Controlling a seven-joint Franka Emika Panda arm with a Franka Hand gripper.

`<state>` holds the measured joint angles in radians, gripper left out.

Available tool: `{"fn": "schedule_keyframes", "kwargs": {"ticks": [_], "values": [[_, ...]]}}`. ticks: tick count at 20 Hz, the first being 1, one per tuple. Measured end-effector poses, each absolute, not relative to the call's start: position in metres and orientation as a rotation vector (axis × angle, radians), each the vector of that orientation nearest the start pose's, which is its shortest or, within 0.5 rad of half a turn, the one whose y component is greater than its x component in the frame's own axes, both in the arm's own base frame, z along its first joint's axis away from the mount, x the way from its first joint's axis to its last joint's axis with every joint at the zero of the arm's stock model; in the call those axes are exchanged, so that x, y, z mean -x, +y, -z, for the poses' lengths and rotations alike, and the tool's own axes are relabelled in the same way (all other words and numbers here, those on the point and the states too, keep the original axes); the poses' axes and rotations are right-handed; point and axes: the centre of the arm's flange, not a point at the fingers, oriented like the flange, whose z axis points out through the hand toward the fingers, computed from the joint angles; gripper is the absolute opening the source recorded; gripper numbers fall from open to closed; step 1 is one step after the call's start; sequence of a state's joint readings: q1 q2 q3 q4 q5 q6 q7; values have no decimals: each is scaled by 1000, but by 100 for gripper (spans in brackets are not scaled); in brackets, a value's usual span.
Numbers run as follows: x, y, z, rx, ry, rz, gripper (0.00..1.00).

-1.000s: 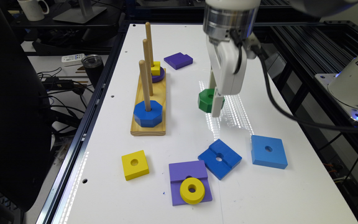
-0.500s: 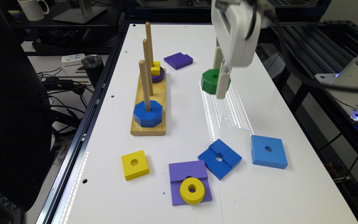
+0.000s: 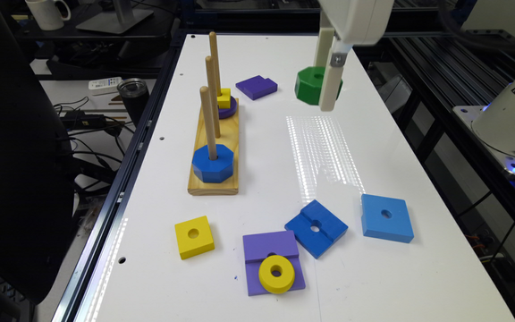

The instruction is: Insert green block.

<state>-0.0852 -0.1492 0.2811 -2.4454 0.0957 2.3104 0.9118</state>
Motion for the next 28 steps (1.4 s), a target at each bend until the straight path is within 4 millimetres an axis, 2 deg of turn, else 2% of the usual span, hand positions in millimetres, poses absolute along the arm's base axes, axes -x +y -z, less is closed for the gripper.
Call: {"fn": "schedule_keyframes", "kwargs": {"ticks": [5, 12, 28], "values": [[-458, 90, -374, 2869, 1184, -16, 0], [-459, 90, -389, 2872, 1172, -16, 0], [-460, 89, -394, 2869, 1172, -19, 0]]}}
